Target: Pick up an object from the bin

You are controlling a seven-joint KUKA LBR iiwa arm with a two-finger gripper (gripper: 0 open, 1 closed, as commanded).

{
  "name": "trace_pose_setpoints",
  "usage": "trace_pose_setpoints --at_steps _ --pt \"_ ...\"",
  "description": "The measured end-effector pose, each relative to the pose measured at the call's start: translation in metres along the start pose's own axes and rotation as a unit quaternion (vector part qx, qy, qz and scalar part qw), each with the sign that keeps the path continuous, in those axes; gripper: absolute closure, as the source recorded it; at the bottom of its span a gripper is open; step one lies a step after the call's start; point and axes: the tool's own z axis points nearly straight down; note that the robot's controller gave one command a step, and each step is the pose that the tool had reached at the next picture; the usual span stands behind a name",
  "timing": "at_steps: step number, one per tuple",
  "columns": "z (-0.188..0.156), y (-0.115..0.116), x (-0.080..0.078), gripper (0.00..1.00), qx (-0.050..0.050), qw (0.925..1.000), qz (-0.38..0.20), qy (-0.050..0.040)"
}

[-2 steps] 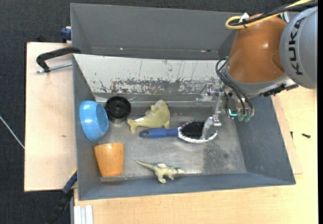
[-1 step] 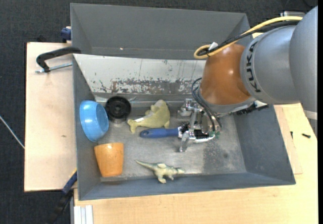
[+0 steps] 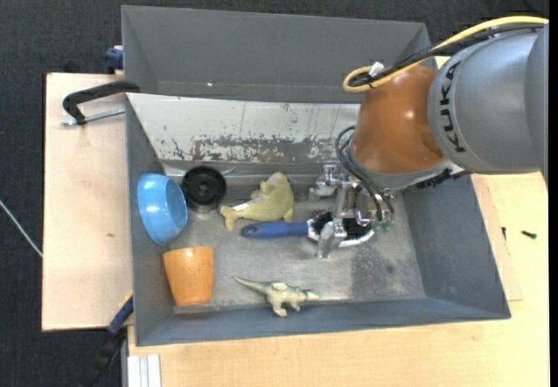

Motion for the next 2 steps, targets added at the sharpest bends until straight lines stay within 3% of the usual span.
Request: trace_pose_setpoints --at_steps 1,2 --pt "-0.007 0.000 0.008 0.00 -0.001 0.9998 0.021 0.0028" --pt "0.030 -0.012 0.009 0.00 -0.001 0.9970 0.078 0.0013"
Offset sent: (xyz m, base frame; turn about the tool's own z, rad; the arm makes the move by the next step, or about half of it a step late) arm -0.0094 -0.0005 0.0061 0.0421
